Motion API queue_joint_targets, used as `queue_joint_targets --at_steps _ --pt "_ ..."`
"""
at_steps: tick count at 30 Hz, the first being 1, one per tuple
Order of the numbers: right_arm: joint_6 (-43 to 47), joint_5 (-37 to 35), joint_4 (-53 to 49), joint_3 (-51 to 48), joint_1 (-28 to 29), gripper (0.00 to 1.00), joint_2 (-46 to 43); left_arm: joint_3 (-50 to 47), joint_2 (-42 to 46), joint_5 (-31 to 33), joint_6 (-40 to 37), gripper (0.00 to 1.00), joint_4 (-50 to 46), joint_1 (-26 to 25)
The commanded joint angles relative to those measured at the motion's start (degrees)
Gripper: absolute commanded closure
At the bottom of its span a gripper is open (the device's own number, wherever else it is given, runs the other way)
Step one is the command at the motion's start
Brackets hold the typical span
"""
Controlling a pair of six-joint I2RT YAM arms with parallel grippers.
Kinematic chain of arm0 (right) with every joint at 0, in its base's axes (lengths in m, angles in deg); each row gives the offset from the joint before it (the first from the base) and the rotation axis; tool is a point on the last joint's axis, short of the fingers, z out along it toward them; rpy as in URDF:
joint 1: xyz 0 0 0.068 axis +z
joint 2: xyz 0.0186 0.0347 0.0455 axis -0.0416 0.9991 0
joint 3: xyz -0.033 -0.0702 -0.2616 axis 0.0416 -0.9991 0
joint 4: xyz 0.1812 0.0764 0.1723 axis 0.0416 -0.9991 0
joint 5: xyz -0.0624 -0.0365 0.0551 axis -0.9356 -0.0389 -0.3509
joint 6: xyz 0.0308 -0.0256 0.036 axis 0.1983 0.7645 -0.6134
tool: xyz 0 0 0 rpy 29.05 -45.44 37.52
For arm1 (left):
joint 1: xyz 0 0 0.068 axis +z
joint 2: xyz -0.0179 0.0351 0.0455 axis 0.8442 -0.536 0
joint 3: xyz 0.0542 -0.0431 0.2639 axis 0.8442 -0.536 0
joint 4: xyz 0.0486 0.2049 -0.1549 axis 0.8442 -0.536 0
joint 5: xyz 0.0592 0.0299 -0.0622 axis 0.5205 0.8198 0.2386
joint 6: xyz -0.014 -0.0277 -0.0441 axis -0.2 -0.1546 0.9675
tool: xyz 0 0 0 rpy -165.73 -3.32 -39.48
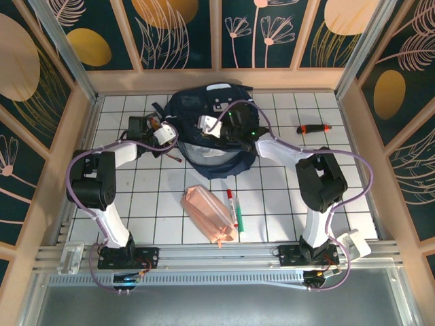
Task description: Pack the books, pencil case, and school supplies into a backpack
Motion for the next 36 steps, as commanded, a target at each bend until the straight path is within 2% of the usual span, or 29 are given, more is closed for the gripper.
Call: queue_joint_targets --at_steps 1,6,12,15,17,20,23,26,33,36 --pt "-2.0 2.4 3.2 4.6 -1.5 1.00 -3.9 3.8 -2.6 -1.6 -2.9 0.62 -2.7 0.2" --pt "-3.3 4.6 3.3 5.1 -2.1 1.00 -4.8 5.1 -3.8 -1.8 -3.9 0.66 -2.3 0.2" --pt "-5.2 6.5 6.1 3.8 -2.3 1.00 -6.3 5.7 -5.1 0.1 -1.7 0.62 2.0 0.2" --pt "-5.7 6.6 6.4 4.3 -2.7 1.00 -6.2 5.8 -5.4 -1.9 -6.3 0.60 -0.1 0.0" --pt "-6.5 6.8 7.1 4.4 -3.1 1.00 -6.1 4.3 -4.5 -2.4 -6.9 0.60 1.6 -0.2" --pt "-8.0 7.5 8.6 4.4 -3.2 1.00 -6.2 1.4 -2.5 -7.0 -7.4 0.62 5.9 -0.2" --pt "-8.8 8.4 8.8 4.9 -3.1 1.00 -5.8 -2.0 -0.2 -11.1 -2.5 0.63 15.4 -0.2" --pt "-9.9 9.4 9.3 5.1 -5.4 1.00 -5.8 -4.9 1.9 -14.0 1.4 0.63 22.3 -0.2" --pt "-7.9 11.9 6.9 6.7 -7.4 1.00 -6.9 -14.7 2.9 -13.3 16.2 0.63 45.8 0.5" --pt "-7.9 12.1 6.7 6.6 -8.2 1.00 -7.7 -16.0 2.3 -15.0 17.4 0.66 46.6 0.5"
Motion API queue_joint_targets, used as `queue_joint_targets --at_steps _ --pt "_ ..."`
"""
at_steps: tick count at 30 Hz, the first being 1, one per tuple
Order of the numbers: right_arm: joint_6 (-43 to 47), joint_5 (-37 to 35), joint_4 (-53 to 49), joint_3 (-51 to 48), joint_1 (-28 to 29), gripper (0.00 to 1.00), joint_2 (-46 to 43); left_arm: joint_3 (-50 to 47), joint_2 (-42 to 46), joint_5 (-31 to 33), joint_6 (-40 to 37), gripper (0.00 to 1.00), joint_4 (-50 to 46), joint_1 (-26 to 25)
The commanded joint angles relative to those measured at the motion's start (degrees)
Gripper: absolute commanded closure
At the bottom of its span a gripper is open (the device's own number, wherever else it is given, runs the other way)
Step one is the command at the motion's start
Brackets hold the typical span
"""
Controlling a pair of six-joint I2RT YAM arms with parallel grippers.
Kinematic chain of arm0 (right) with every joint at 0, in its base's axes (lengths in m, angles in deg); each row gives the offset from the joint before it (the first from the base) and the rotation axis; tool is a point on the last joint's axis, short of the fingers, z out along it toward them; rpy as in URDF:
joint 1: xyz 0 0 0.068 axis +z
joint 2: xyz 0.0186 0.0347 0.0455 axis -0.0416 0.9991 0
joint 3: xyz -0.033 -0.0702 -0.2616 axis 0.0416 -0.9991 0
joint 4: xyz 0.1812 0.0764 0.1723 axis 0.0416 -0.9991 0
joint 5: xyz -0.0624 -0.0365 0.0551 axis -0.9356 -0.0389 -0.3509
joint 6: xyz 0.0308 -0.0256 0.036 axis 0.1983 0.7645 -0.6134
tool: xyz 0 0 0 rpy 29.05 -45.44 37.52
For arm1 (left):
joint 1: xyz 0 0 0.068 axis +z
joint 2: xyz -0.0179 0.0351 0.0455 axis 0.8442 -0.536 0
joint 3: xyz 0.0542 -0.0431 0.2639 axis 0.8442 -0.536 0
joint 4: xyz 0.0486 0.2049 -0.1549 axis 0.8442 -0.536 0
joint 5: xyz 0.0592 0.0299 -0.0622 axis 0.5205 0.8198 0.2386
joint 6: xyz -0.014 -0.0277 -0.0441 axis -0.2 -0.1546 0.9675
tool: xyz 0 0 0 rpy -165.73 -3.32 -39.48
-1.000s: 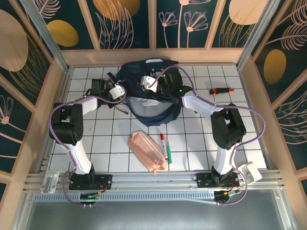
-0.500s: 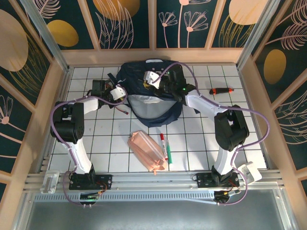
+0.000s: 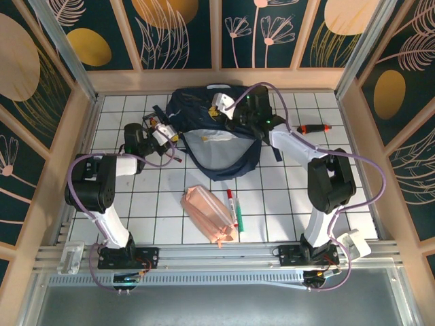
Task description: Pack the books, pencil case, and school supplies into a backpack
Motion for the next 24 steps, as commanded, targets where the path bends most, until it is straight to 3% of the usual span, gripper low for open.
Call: queue_joint_targets --at_steps 1,5,7,9,13,15,18,24 --pt "0.4 1.9 3.5 3.1 -1.4 1.00 -4.9 -1.8 -0.1 -5.8 6.9 0.68 10.3 0.4" --pt "0.6 2.0 3.3 2.4 -1.6 1.00 -5.5 -7.9 2.0 -6.4 18.6 0.71 28.0 0.3" --pt "0.5 1.9 3.2 2.0 -1.8 1.00 -5.6 -8.8 3.2 -8.4 21.2 0.70 30.0 0.3" --pt "0.8 1.8 3.0 1.8 -2.0 1.00 -5.7 -7.8 4.1 -9.8 19.1 0.69 24.7 0.2" --pt "1.2 1.9 2.8 1.6 -2.0 1.00 -6.0 -0.1 4.6 -6.1 -0.3 0.67 -6.3 0.2" --pt "1.4 1.6 2.9 1.6 -1.9 1.00 -6.2 4.1 2.8 -4.2 -6.6 0.66 -16.1 0.2" --pt "1.6 1.4 2.6 1.9 -2.0 1.00 -6.2 7.2 0.0 -2.3 -8.5 0.65 -19.2 0.2" --pt "2.2 0.9 1.8 1.9 -2.1 1.00 -6.4 10.8 -4.6 -5.2 -6.4 0.59 -18.2 0.0"
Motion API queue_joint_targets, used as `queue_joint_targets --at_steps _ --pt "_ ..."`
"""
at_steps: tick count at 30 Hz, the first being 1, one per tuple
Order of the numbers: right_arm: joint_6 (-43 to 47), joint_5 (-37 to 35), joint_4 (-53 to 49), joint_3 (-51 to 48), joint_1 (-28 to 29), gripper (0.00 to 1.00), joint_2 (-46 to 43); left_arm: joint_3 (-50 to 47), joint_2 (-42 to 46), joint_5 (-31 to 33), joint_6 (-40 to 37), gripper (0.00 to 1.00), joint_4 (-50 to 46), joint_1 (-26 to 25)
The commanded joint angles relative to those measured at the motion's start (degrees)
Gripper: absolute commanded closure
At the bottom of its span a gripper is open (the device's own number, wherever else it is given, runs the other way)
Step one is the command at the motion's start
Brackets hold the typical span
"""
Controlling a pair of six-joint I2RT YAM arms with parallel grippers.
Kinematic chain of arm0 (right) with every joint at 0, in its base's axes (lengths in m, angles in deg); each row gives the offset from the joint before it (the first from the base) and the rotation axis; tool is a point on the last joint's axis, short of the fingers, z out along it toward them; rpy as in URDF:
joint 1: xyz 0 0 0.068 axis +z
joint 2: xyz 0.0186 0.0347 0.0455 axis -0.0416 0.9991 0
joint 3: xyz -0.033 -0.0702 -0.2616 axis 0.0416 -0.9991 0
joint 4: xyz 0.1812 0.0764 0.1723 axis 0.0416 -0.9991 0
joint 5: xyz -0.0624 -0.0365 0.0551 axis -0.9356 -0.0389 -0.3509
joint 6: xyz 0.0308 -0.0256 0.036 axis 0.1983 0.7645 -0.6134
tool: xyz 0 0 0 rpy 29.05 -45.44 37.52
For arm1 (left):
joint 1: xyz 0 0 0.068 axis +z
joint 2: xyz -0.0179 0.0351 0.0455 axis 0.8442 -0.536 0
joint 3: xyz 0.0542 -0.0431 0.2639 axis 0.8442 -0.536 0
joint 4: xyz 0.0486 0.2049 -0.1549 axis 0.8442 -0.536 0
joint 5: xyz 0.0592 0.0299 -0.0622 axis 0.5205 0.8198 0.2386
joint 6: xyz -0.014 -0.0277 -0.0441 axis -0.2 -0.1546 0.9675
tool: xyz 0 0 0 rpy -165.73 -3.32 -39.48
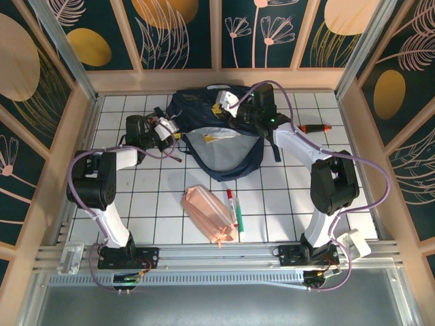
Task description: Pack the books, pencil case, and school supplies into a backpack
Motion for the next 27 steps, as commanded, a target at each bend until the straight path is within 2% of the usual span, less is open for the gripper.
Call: queue_joint_targets --at_steps 1,4,8,16,24,27 --pt "1.1 -0.2 2.5 1.9 -0.8 1.00 -5.1 1.9 -2.5 -3.1 -3.5 0.59 -6.6 -0.2" --pt "1.5 -0.4 2.2 1.7 -0.8 1.00 -5.4 1.9 -3.1 -4.2 -5.8 0.60 -9.7 -0.9" --pt "1.4 -0.3 2.9 1.4 -1.2 1.00 -5.4 0.5 -2.5 -3.9 -3.9 0.64 -5.9 -1.3" --pt "0.7 0.1 3.7 2.1 -1.0 1.00 -5.0 8.3 -6.4 -1.2 -3.3 0.66 -13.4 -2.3" --pt "1.8 -0.4 2.6 1.8 -0.6 1.00 -5.4 11.2 -8.1 -1.4 -5.2 0.69 -16.5 -3.4" --pt "1.9 -0.5 2.5 1.8 -0.6 1.00 -5.4 11.6 -8.3 -1.1 -7.2 0.81 -18.5 -4.0"
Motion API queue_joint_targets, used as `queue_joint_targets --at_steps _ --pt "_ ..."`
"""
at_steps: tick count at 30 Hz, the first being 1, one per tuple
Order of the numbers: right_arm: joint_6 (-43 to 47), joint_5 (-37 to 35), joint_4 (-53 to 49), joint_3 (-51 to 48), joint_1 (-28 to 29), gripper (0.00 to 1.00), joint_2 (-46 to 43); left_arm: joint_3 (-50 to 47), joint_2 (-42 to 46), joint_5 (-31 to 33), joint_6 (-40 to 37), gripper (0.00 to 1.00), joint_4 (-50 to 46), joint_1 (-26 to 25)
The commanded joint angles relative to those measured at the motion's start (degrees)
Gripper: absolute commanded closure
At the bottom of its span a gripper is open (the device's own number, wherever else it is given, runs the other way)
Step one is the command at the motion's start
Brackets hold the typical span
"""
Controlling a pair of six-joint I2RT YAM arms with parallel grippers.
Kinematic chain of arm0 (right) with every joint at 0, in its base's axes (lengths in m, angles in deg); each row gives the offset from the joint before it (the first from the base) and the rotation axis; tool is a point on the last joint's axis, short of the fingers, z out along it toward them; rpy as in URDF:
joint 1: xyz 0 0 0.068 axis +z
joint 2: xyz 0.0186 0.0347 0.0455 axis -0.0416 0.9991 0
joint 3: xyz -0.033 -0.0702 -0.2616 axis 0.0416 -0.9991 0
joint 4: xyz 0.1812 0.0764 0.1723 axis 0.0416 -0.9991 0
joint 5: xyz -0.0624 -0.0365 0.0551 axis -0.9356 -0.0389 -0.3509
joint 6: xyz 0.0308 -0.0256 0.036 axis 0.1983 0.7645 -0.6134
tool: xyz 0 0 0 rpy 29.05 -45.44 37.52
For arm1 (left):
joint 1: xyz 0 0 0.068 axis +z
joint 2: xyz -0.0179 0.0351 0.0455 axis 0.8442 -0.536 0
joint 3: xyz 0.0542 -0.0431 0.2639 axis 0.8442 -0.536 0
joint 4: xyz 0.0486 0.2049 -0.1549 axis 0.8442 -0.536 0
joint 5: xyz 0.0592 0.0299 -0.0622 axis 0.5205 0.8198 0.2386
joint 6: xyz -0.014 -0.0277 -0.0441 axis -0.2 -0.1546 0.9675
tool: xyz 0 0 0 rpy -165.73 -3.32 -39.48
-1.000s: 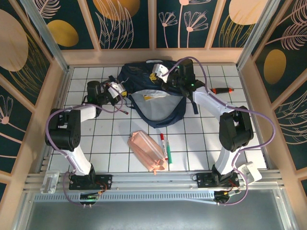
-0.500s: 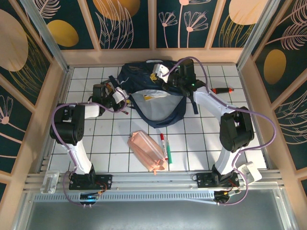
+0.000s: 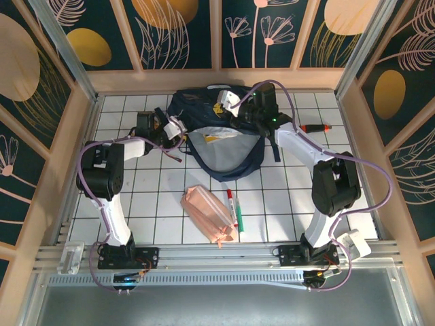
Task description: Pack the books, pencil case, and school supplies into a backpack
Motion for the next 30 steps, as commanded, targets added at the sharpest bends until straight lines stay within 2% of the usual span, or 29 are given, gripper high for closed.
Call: queue_joint_targets --at_steps 1,11,14,22,27,30 --pt "1.0 -0.5 3.5 1.9 -0.3 1.00 -4.3 1.0 -1.0 -1.4 -3.8 0.87 -3.8 -0.9" --pt "0.7 -0.9 4.2 1.3 0.0 1.00 -3.3 -2.6 1.5 -3.5 -6.4 0.95 -3.3 -0.8" --pt "1.7 -1.4 3.4 1.1 0.5 1.00 -2.8 -2.7 1.8 -3.5 -6.3 1.00 -4.5 -0.9" --pt "7.3 -3.9 -1.0 0.2 1.9 1.00 -1.2 -4.9 4.3 -5.1 -6.2 1.00 -5.7 0.2" --pt "7.9 -4.1 -1.4 -0.1 1.9 1.00 -1.3 -7.9 6.1 -4.3 -7.8 0.91 -4.2 0.2" --pt "8.0 -4.1 -1.3 0.1 1.9 1.00 -1.3 -6.3 5.0 -4.3 -8.0 0.91 -6.3 0.2"
